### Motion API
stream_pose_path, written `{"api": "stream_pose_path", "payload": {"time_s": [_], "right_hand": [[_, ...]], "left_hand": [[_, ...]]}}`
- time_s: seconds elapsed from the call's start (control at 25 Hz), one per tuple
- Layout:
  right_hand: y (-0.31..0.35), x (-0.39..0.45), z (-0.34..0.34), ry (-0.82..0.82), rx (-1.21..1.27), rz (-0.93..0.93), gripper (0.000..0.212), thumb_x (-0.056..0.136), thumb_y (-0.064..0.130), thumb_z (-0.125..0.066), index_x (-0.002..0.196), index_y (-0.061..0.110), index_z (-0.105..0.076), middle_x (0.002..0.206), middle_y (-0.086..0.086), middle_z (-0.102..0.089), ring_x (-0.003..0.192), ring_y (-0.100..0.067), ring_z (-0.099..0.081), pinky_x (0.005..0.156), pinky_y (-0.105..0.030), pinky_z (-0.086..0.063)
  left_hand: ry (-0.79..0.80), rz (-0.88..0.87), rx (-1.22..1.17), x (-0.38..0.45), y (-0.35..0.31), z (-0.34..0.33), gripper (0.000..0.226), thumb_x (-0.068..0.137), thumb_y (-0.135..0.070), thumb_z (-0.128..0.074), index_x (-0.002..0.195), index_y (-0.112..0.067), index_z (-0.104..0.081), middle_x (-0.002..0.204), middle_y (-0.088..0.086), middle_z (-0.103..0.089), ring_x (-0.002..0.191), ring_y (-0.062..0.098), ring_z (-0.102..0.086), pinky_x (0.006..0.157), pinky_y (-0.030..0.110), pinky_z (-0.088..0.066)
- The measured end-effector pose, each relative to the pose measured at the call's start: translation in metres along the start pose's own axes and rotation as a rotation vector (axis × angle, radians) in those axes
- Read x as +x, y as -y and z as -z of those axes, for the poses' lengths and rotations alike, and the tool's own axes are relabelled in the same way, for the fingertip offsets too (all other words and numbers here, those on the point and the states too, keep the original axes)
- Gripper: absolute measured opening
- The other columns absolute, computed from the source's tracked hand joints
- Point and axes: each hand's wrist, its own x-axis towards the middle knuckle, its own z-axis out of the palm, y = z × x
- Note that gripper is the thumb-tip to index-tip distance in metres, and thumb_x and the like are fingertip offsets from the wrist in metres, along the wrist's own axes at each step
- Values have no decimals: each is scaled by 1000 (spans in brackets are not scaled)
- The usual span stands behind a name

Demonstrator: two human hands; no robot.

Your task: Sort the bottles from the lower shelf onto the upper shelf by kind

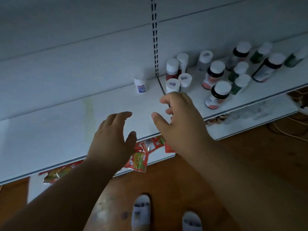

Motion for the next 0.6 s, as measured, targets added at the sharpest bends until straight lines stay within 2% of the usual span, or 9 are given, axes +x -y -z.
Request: {"api": "stream_pose_path", "payload": {"time_s": [0.12,0.2,0.28,0.4,0.52,0.6], "right_hand": [[-28,37,-62,25,29,-42,47,91,42,-65,131,23,-48,134,1,-50,116,-14,-56,94,-27,-47],[-43,64,-98,9,33,-36,47,90,43,-66,130,23,-49,133,-2,-50,114,-17,-57,92,-27,-47],[-53,89,-124,-21,14,-31,49,90,41,-67,131,22,-47,131,-5,-48,111,-19,-57,90,-26,-45],[-59,127,-146,-93,136,-68,69,83,33,-78,137,17,-38,128,-4,-48,111,-18,-51,88,-22,-40],[-64,172,-165,-164,189,-124,88,75,33,-84,142,10,-32,138,-8,-49,126,-26,-49,101,-32,-41],[-65,196,-174,-141,165,-156,88,74,38,-84,141,12,-33,139,-10,-50,127,-29,-50,98,-35,-44]], "left_hand": [[-141,27,-135,27,25,-20,44,91,-26,-62,133,-29,-51,131,-6,-55,111,10,-54,89,28,-43],[-186,17,-170,39,35,-31,42,92,-27,-61,132,-30,-52,130,-8,-56,107,6,-53,89,27,-43],[-186,-18,-142,46,46,-43,43,92,-29,-61,133,-31,-51,132,-8,-55,111,8,-53,91,28,-45],[-151,-50,-89,48,67,-55,47,90,-32,-61,135,-33,-47,134,-9,-52,120,11,-52,98,37,-47],[-67,-59,-43,50,83,-62,50,89,-37,-60,137,-37,-44,139,-11,-48,125,10,-48,102,41,-46],[-55,-50,-26,54,90,-68,52,90,-40,-59,138,-39,-41,142,-14,-45,127,9,-46,103,41,-45]]}}
